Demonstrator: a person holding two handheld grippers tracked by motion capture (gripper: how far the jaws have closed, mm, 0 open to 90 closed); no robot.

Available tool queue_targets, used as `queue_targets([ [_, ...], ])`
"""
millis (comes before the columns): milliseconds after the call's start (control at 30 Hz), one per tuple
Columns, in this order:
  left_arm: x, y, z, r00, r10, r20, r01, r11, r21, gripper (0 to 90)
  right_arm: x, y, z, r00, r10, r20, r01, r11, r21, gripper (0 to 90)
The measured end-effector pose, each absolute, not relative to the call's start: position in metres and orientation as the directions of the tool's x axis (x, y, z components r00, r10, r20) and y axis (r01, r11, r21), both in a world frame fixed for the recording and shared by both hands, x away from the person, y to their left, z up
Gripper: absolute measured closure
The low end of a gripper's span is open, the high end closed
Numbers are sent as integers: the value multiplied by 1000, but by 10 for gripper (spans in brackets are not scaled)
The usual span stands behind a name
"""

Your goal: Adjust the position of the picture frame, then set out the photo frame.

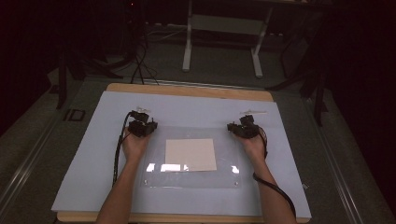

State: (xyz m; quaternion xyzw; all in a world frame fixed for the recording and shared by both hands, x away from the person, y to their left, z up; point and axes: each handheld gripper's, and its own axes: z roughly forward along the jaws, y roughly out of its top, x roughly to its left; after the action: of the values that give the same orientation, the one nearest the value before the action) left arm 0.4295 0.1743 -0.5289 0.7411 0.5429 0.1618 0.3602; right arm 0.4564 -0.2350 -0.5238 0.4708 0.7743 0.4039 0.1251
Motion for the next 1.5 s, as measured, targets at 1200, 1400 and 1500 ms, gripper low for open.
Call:
queue_targets([
  [1200, 413, 201, -514, 468, 863, -190, 534, -104, 839, 764, 438, -236, -508, -559, 829, 24, 485, 303, 821, 841],
  [1400, 413, 195, -511, 472, 872, -128, 519, -157, 840, 763, 439, -239, -510, -557, 827, 77, 506, 264, 821, 844],
  [1500, 413, 193, -512, 490, 865, -112, 517, -185, 835, 755, 441, -239, -509, -558, 826, 73, 512, 274, 814, 846],
])
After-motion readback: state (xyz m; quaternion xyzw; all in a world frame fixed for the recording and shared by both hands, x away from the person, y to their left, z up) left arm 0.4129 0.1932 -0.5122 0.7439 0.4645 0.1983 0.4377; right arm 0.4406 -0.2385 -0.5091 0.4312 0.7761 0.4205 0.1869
